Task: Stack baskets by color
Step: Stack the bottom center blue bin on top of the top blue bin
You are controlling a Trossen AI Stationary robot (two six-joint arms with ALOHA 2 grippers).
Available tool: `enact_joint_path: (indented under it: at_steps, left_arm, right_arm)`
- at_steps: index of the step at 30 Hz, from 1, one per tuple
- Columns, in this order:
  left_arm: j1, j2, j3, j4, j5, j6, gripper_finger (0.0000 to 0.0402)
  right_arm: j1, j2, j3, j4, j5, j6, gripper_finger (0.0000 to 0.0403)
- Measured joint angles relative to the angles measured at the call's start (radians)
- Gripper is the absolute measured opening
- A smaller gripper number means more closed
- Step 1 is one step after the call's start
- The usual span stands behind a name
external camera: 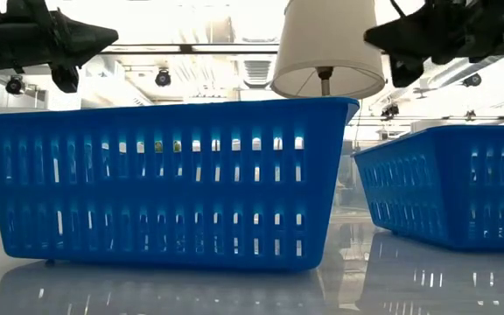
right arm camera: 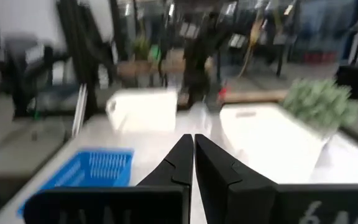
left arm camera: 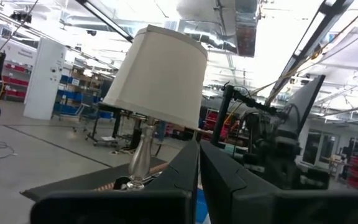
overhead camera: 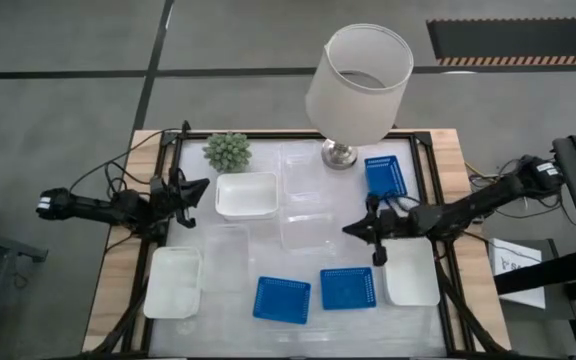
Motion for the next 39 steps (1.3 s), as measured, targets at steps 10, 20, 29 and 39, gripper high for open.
enact_joint_path:
  at_steps: [10,20,29,39]
  left_arm:
    - [0.000,-0.010,0.000,0.009,-0.067,0.002,0.0000]
    - [0.000,-0.013,0.000,0.018,-0.069,0.001,0.0000]
    - [0.000,-0.014,0.000,0.026,-0.071,0.001,0.0000]
    - [0.000,-0.014,0.000,0.027,-0.071,0.000,0.0000]
  right_arm:
    - [0.115,0.161,0.361,-0.593,0.002,0.091,0.0009]
    - [0.191,0.326,0.660,-1.096,0.012,0.250,0.0009]
    - [0.230,0.425,0.821,-1.343,-0.006,0.344,0.0015]
    - [0.227,0.494,0.915,-1.458,-0.033,0.390,0.0127]
